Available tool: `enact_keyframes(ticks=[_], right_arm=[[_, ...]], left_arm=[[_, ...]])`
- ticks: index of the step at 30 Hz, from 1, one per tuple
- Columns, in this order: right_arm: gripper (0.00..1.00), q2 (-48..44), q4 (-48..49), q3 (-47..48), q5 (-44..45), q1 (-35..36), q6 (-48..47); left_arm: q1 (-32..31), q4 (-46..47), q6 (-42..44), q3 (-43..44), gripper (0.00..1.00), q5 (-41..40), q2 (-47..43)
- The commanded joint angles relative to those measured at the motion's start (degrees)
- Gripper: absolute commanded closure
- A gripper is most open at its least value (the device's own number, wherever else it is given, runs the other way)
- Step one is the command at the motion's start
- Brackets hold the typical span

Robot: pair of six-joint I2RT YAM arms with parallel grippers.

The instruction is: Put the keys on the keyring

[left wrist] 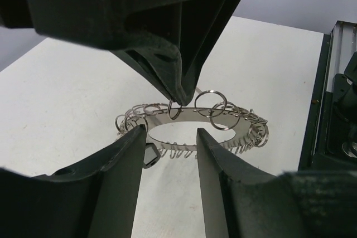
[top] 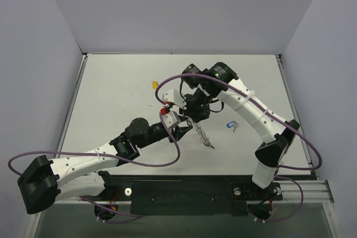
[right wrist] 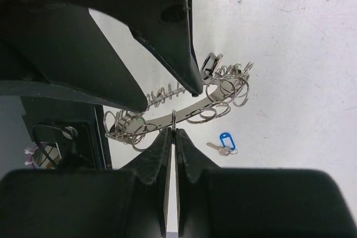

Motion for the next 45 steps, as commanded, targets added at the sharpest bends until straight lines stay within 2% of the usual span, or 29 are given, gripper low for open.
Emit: enact_keyframes(ticks=[1,7,13,16,19,24,26,28,29,30,35,38,40,43,45], right_arm=[[1.00,-1.85,-12.47,0.36,-1.74,0.20,-0.48],[1.00,-1.94,-12.82,0.98,-4.03,0.11,-1.01],[1.00,-2.12,-12.91,1.16,-4.73,-0.24,-1.18],[1.00,-2.29,-12.82,1.16,-4.65,-0.59,-1.18],[1.00,-2.29,-12.82,1.42,-4.99,-0.86,-1.18],[1.00,-2.47,-13.00,1.42,-5.52,-0.77,-1.27],[1.00,-2.47,-12.99,1.51,-5.79,-0.77,-1.36],[1.00,-2.56,-13.17,1.51,-6.14,-0.77,-1.53],[1.00,-2.47,-13.17,1.51,-6.40,-0.77,-1.62],[1.00,-2.64,-13.17,1.42,-6.66,-0.77,-1.71],[1.00,-3.08,-13.26,0.89,-7.11,-0.77,-2.50],[1.00,-3.78,-13.17,0.10,-7.72,-1.03,-3.03],[0.92,-4.14,-13.00,-0.07,-8.94,-1.90,-3.64],[0.72,-5.01,-13.00,0.01,-13.76,-4.37,-5.48],[0.67,-5.81,-12.82,-0.07,-17.89,-6.83,-7.50]], left_arm=[[-0.46,8.90,-0.04,0.65,0.50,-0.44,1.08],[-0.37,14.97,-2.06,-0.23,0.58,2.73,4.07],[-0.37,13.14,-2.06,0.47,0.77,3.96,4.51],[-0.37,9.54,-1.36,1.69,0.78,4.31,4.07],[-0.29,6.02,-0.66,2.05,0.73,4.22,3.28],[-0.20,4.96,-0.04,1.87,0.73,4.40,2.75],[-0.29,4.78,0.04,2.22,0.76,4.92,2.93],[-0.28,4.87,0.13,2.57,0.85,5.63,3.28],[-0.29,4.87,0.05,2.66,0.98,5.98,3.37],[-0.20,5.13,-0.04,2.75,1.00,6.16,3.54],[-0.20,7.85,-1.44,1.44,1.00,5.81,2.67],[-0.20,13.80,-4.50,-1.28,1.00,4.58,1.09],[-0.11,17.15,-6.53,-3.13,1.00,3.88,0.03],[-0.02,21.03,-9.44,-5.85,1.00,3.17,-0.76],[-0.02,24.89,-11.11,-7.69,1.00,2.99,-1.20]])
